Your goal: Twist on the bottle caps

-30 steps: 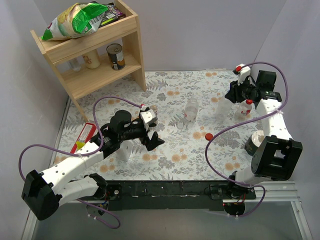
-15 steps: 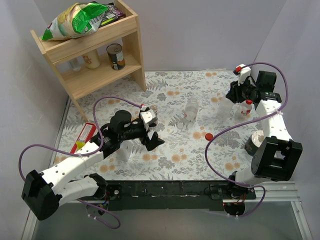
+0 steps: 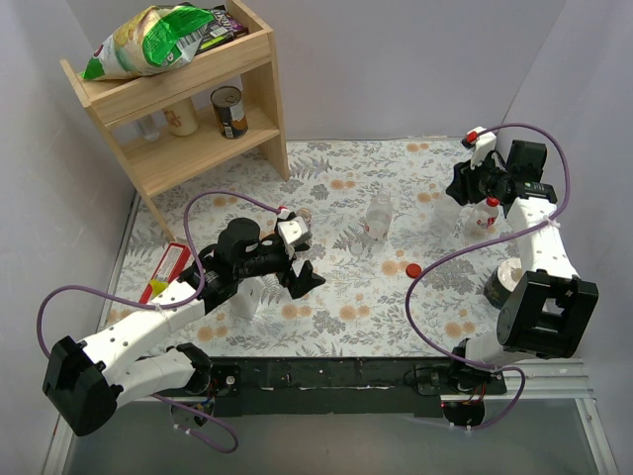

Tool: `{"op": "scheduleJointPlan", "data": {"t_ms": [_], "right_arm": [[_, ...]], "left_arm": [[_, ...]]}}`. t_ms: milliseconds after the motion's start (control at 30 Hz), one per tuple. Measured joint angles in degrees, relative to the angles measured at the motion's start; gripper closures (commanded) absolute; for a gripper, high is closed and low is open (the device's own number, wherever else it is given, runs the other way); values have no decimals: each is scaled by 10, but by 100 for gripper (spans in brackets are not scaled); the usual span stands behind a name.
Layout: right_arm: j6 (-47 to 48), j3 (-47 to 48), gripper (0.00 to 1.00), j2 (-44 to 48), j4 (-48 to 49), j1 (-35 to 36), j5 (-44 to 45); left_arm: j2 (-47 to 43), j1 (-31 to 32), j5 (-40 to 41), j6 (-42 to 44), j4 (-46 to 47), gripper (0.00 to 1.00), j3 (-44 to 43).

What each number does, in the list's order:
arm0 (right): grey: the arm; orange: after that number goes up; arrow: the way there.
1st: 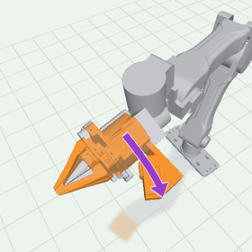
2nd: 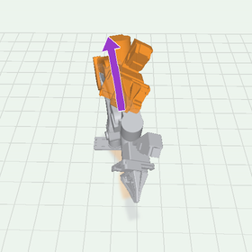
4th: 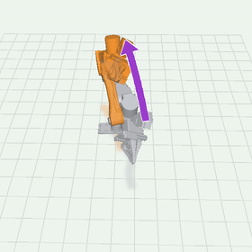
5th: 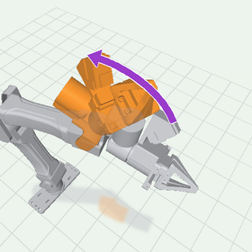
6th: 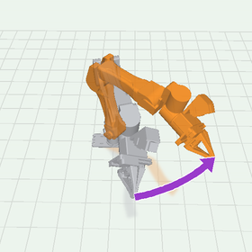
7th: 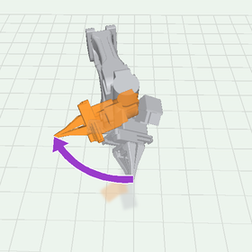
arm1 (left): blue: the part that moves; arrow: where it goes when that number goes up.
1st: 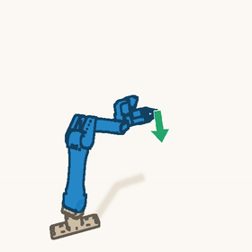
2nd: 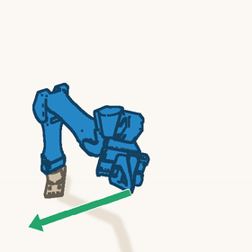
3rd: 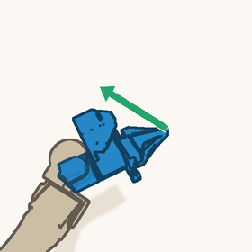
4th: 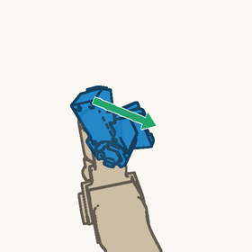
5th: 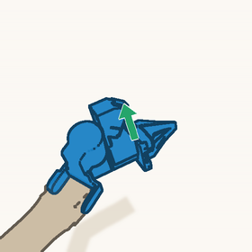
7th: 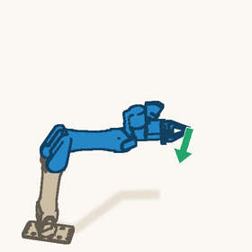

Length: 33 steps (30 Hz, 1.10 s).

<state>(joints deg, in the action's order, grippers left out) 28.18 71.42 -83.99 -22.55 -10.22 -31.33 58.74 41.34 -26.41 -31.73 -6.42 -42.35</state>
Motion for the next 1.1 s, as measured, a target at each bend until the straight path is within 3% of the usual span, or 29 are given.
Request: {"op": "scheduleJointPlan", "data": {"t_ms": [133, 333, 433, 633, 767, 933, 1100], "right_arm": [[-1, 0, 43, 0, 0, 0, 2], [-6, 0, 25, 0, 0, 0, 10], [-6, 0, 23, 0, 0, 0, 16], [-9, 9, 9, -2, 0, 0, 25], [-22, 42, 7, -2, -4, -3, 4], [-59, 82, 7, 23, 27, -3, -97], [-65, 86, 9, 43, 33, 74, -163]], "left_arm": [[0, 0, 0, 0, 0, 2, 0], [2, 0, -1, 0, 0, 2, 0], [4, 0, -2, 0, 0, 2, 0], [5, 0, -4, 1, 0, 2, 0], [5, 0, -3, 3, 0, 2, 0], [5, -4, 2, 5, 0, 2, 0], [4, -22, 4, 11, -4, 2, 0]]}}
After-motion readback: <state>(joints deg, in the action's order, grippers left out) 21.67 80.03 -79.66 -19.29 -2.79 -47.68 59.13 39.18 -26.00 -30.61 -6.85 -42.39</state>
